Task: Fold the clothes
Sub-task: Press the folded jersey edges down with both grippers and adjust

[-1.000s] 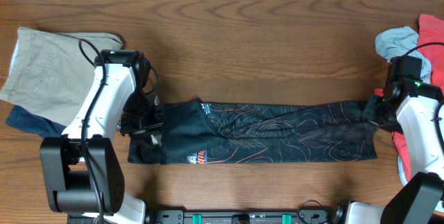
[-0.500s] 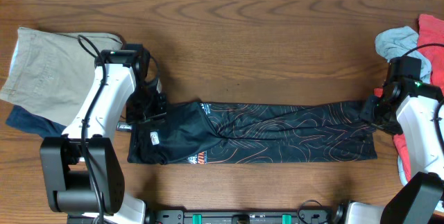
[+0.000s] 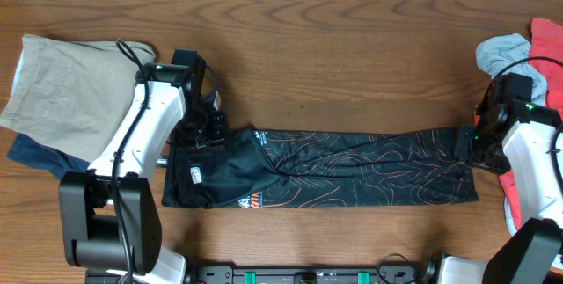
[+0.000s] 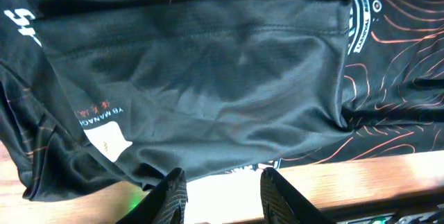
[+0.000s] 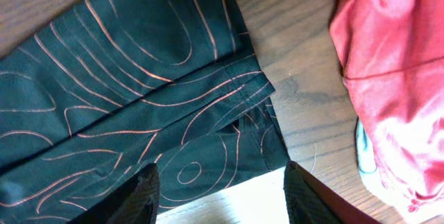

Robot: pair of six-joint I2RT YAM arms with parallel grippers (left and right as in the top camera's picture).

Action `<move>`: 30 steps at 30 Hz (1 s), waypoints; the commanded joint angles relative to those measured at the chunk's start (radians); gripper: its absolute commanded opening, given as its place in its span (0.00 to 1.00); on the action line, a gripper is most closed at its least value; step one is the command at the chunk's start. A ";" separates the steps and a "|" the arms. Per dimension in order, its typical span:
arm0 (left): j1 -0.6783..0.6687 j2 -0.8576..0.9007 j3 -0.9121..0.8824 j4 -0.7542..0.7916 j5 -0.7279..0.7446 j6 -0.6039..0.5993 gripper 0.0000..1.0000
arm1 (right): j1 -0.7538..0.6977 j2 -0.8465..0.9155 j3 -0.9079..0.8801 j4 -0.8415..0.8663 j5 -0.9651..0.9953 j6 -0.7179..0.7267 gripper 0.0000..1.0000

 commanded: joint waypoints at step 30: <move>-0.002 -0.016 0.000 -0.014 0.008 -0.002 0.37 | -0.128 0.346 -0.001 0.107 -0.117 -0.221 0.34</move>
